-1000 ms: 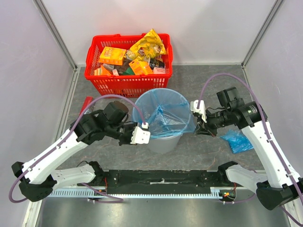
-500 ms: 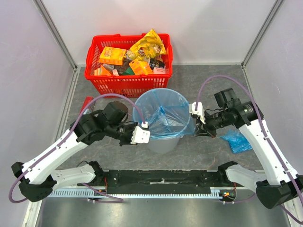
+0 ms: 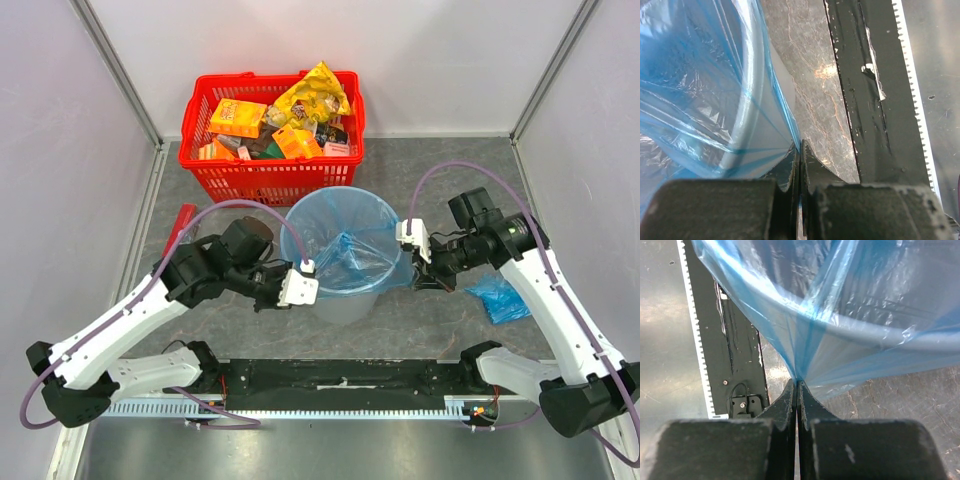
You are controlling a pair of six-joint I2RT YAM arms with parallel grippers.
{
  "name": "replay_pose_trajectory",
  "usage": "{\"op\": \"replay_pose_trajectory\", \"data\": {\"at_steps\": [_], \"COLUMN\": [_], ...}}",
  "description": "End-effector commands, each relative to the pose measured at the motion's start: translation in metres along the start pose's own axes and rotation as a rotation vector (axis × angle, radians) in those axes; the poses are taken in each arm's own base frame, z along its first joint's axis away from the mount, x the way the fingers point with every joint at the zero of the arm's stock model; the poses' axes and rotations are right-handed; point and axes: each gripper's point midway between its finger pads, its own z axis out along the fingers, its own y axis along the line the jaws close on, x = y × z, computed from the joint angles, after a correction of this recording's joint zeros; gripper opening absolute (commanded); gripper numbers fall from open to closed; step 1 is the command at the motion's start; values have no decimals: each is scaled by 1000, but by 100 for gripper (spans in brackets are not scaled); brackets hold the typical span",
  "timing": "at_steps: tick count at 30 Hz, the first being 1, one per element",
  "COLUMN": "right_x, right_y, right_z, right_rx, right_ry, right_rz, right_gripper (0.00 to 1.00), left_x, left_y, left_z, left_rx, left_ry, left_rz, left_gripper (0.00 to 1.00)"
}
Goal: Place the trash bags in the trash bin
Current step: Place the trash bag in the trash bin.
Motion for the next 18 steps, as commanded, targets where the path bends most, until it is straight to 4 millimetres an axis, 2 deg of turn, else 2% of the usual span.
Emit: {"op": "replay_pose_trajectory", "data": {"at_steps": [1,18], "right_x": [12,17], "right_y": [-5,-28], "right_z": [4,19], "right_rx": [3,47], "right_ry": [48,48], "right_rz": [11,16], "right_gripper": [0,0], "left_x": [9,53], "left_y": [-7,8], "left_z": [1,21], "left_rx": [7,-109], "left_ry": [14,113], "left_rz": [-22,-14], "left_gripper": [2,2]}}
